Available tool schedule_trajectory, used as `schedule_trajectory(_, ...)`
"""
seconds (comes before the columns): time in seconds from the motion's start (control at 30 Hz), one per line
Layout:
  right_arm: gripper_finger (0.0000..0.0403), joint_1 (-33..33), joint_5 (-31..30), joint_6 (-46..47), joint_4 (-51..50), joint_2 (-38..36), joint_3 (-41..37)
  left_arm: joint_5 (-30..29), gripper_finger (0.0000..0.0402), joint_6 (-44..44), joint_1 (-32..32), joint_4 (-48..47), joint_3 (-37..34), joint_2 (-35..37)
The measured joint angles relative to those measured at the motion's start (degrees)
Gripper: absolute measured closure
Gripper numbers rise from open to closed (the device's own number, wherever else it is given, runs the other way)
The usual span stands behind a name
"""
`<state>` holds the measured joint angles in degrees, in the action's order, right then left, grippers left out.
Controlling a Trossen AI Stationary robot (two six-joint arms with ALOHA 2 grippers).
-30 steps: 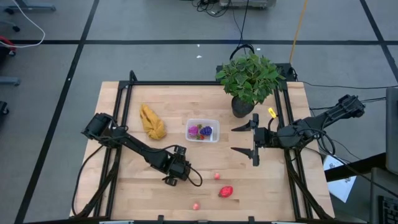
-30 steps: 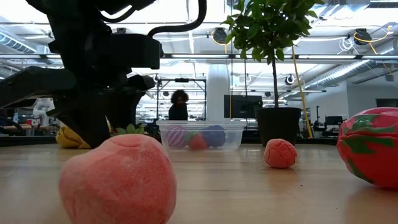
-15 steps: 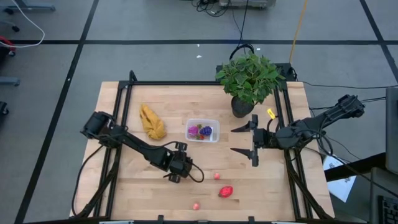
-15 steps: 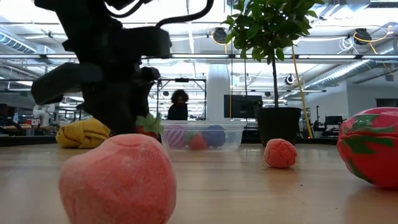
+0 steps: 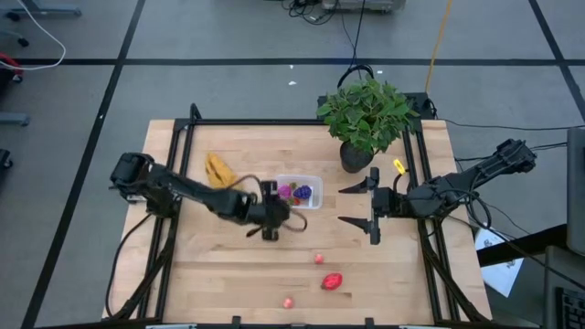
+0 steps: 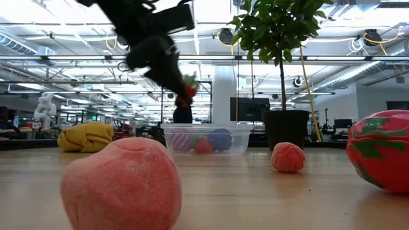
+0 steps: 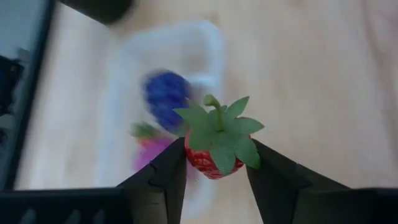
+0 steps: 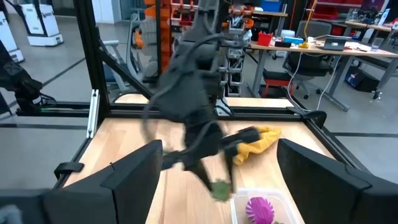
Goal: Pick and placing Produce into tupperware
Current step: Put the red strawberry into the transparent bin
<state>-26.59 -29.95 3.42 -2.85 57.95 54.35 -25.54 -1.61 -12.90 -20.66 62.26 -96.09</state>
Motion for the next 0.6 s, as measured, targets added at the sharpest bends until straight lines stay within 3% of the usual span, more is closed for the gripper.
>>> schedule_trajectory(0.1,0.0094,0.0,0.0,0.0,0.9,0.0,0.0,2.2,0.0244,-1.9,4.1,5.3,0.1,0.4)
schedule_trajectory(0.27,0.0094,0.0,0.0,0.0,1.4,0.0,0.0,11.5,0.0244,-2.4,10.6,10.1,0.2,-0.9)
schedule_trajectory(0.6,0.0094,0.0,0.0,-1.4,1.3,0.0,0.0,15.7,0.0256,3.7,15.9,9.9,0.1,-4.9)
